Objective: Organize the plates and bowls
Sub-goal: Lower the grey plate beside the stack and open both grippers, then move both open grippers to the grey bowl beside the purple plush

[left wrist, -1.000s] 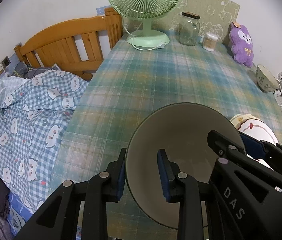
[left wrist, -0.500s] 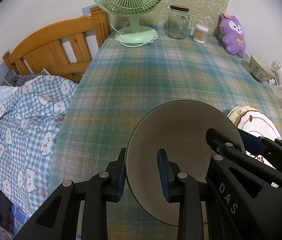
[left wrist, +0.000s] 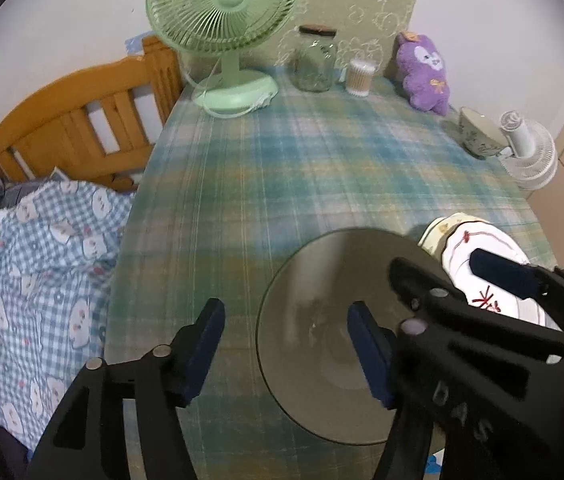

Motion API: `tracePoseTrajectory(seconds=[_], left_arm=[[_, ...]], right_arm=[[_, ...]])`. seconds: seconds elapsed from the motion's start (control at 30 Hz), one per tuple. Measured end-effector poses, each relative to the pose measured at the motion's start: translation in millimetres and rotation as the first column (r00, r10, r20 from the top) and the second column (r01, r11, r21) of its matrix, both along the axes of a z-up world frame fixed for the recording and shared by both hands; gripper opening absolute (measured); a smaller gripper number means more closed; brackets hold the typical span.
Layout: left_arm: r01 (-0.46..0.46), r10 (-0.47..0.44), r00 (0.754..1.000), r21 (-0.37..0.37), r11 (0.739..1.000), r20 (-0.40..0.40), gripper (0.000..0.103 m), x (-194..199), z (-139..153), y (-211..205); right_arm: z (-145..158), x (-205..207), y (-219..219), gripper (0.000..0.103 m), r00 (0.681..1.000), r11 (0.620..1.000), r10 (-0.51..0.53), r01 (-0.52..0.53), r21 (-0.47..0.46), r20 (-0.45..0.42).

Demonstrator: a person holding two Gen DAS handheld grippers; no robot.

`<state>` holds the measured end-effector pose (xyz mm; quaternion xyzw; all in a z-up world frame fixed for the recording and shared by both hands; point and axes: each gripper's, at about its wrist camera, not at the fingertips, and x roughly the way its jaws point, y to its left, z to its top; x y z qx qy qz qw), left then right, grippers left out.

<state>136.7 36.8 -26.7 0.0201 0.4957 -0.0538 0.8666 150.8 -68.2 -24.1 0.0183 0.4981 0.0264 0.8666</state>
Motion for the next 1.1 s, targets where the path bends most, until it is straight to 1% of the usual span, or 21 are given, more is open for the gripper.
tracePoseTrajectory(seconds=[0.03,0.1,0.17,0.2,0.27,0.33,0.57,0.73,0.8,0.87,1.0,1.1], left_arm=[[0.011,-0.011,1.000,0.003,1.000,0.008,0.068,0,3,0],[0.028,-0.028,1.000,-0.001,1.000,0.015,0.073,0,9,0],[0.034,-0.034,0.999,-0.022,0.999,0.013,0.075,1,15,2],[0.038,-0.038,0.999,-0.026,0.999,0.012,0.076,2,17,2],[0.053,-0.052,0.998,-0.029,0.998,0.030,0.079,2,24,1],[0.063,-0.062,0.997,-0.027,0.998,0.046,0.083,3,29,-2],[0.074,-0.072,0.992,-0.020,0.997,0.103,0.088,9,46,-16],[0.069,-0.068,0.990,-0.005,0.998,0.123,0.092,14,51,-33],[0.062,-0.061,0.989,0.001,0.998,0.135,0.092,16,52,-41],[0.049,-0.049,0.991,0.001,0.999,0.129,0.092,19,52,-49],[0.024,-0.024,0.991,0.005,1.000,0.131,0.092,22,57,-70],[0.011,-0.010,0.992,-0.008,1.000,0.124,0.092,25,62,-87]], right_arm=[[3,-1,2,0.071,1.000,1.000,0.000,0.000,-0.004,0.006],[9,-2,4,0.072,1.000,1.000,0.000,0.001,-0.007,0.022],[16,-5,4,0.079,0.999,1.000,-0.010,0.010,-0.013,0.036],[19,-6,4,0.081,0.999,1.000,-0.017,0.017,-0.010,0.046],[27,-8,2,0.087,0.997,0.999,-0.030,0.031,-0.010,0.066],[33,-8,-1,0.089,0.996,0.999,-0.043,0.044,-0.008,0.082],[51,-4,-17,0.089,0.988,0.997,-0.078,0.080,-0.006,0.134],[52,3,-37,0.091,0.988,0.997,-0.074,0.072,0.024,0.139],[53,6,-45,0.091,0.987,0.998,-0.069,0.067,0.019,0.148],[55,10,-54,0.091,0.987,0.998,-0.055,0.054,0.012,0.151],[59,17,-75,0.091,0.989,0.999,-0.028,0.024,0.029,0.144],[63,23,-95,0.091,0.992,0.998,-0.014,0.006,0.061,0.129]])
